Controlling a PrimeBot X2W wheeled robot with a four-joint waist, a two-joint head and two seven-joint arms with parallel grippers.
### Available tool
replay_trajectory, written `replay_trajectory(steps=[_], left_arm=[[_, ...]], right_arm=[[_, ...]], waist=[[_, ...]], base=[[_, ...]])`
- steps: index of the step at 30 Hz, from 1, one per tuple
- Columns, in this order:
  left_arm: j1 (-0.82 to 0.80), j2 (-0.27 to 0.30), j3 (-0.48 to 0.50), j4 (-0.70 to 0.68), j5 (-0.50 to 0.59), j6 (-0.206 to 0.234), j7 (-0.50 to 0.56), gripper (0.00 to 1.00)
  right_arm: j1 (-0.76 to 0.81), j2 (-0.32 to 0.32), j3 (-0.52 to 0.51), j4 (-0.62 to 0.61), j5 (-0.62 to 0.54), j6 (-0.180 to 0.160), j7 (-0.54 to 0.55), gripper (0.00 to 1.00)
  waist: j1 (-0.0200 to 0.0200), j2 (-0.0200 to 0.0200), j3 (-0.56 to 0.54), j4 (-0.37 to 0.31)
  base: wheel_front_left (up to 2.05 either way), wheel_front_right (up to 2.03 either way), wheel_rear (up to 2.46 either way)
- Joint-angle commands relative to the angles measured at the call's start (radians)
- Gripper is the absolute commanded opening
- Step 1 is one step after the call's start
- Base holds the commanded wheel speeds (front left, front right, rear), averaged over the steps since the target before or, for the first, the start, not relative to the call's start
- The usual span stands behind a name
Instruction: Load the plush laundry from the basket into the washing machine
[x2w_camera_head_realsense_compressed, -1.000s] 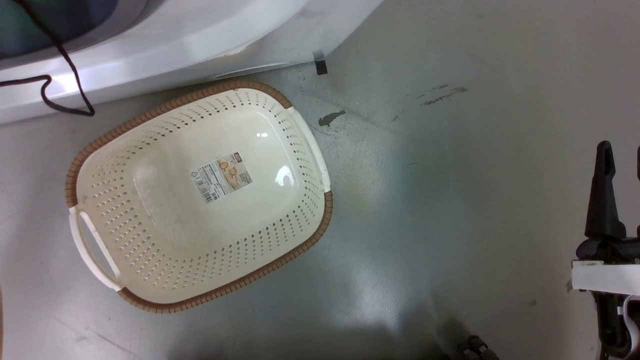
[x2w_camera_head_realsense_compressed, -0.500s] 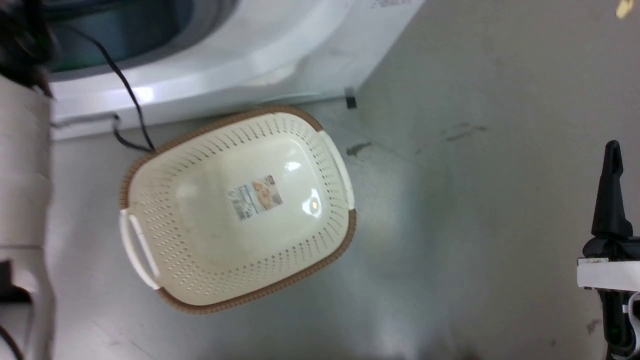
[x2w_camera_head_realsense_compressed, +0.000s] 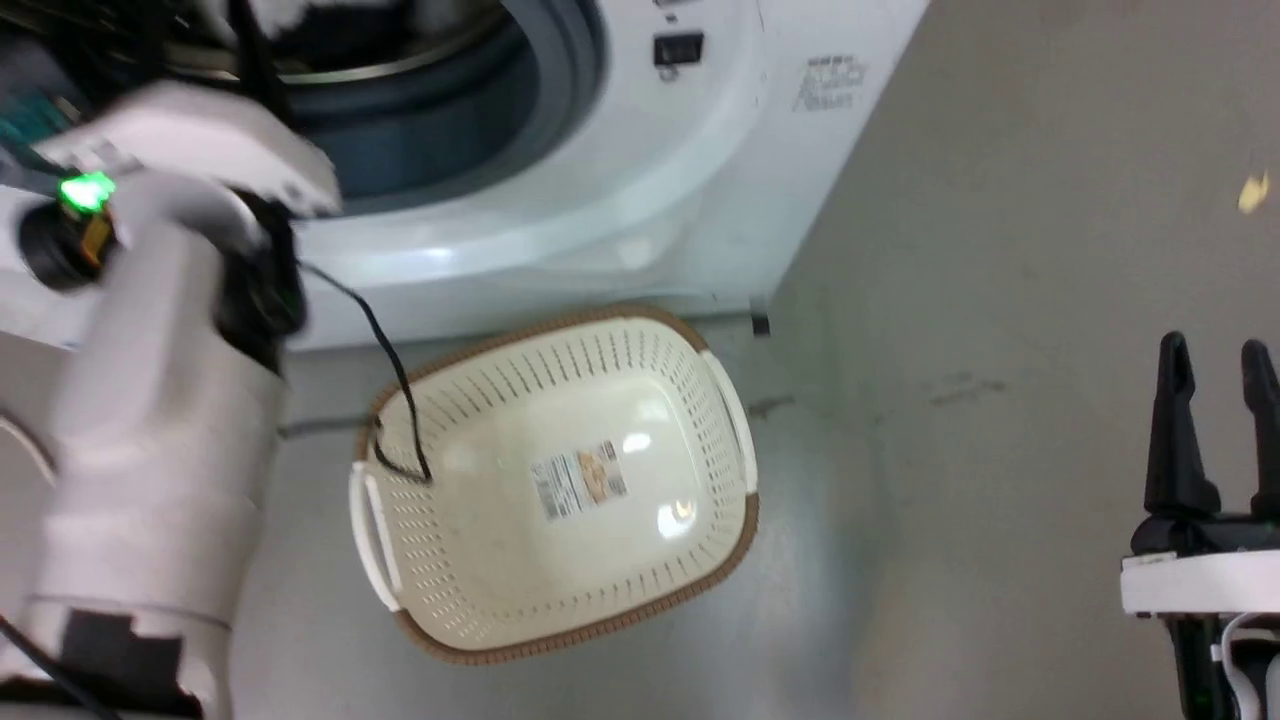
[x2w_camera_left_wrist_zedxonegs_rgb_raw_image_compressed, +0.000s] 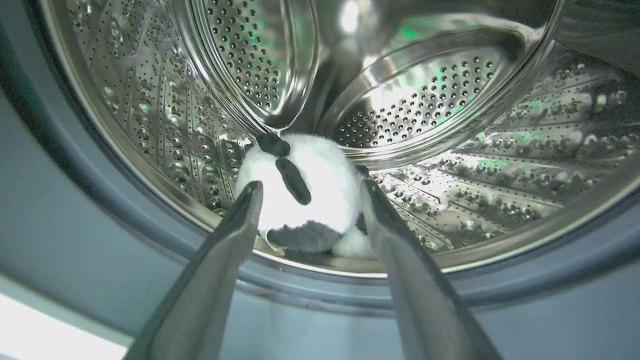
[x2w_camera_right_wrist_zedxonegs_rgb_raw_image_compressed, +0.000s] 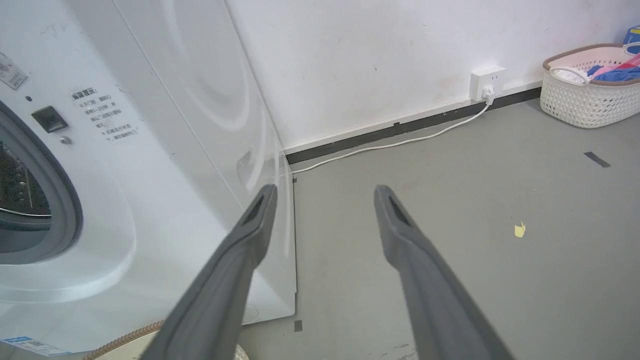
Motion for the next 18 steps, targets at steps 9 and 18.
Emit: replay_trajectory(steps=[9, 18], left_arm=[[0.189, -0.046, -0.053, -0.017, 0.007, -0.015, -0.025, 1.0], [0.335, -0.034, -0.092, -0.072, 0.005, -0.019, 0.019, 1.0]], right_arm=[[0.061, 0.023, 0.001, 0.024, -0.02, -0.001, 0.01, 1.0], [0.107, 0.03, 0.016, 0.051, -0.026, -0.001, 0.013, 1.0]], waist=[[0.0001, -0.0001, -0.192, 0.057], [0.0001, -0.0001, -0.32, 0.066]], base=[[0.0, 0.0, 0.0], [0.0, 0.0, 0.0]])
